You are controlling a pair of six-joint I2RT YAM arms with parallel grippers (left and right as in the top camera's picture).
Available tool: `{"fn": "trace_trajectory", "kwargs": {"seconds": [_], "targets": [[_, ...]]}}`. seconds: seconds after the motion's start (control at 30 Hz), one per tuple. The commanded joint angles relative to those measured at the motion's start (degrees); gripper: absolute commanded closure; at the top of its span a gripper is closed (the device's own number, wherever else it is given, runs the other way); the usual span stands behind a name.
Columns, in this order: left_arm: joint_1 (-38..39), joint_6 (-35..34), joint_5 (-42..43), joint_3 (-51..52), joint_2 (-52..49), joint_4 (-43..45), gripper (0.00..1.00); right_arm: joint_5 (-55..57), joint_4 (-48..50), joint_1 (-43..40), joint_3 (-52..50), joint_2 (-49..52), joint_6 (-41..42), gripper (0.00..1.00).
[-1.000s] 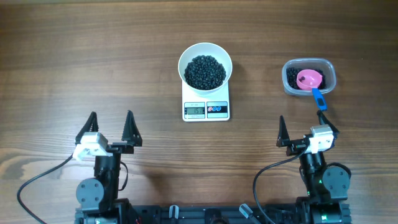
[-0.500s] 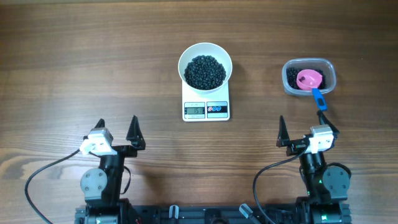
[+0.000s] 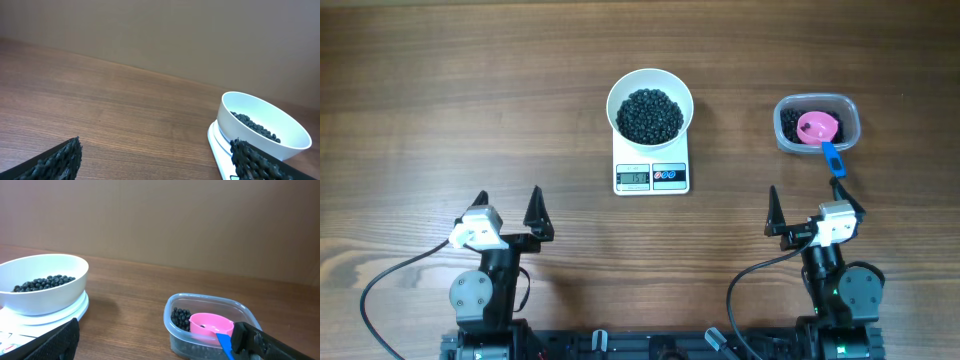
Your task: Scoop item into bowl and weigh 150g on scale
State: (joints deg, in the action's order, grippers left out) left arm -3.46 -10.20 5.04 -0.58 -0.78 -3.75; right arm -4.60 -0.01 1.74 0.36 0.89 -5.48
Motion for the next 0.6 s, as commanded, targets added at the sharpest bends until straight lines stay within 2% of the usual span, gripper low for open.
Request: {"fn": "trace_trajectory", "kwargs": {"seconds": [0.0,0.57], "targets": [[1.0,0.7,0.0,0.3,0.6,-0.4,0.00,0.8,0.1,0.3,-0.1,-0.7,-0.5,0.00],[1.1,0.8,0.5,0.3,0.6,-0.4,0.00,0.8,0.1,0.3,-0.1,-0.7,-0.5,0.00]]}}
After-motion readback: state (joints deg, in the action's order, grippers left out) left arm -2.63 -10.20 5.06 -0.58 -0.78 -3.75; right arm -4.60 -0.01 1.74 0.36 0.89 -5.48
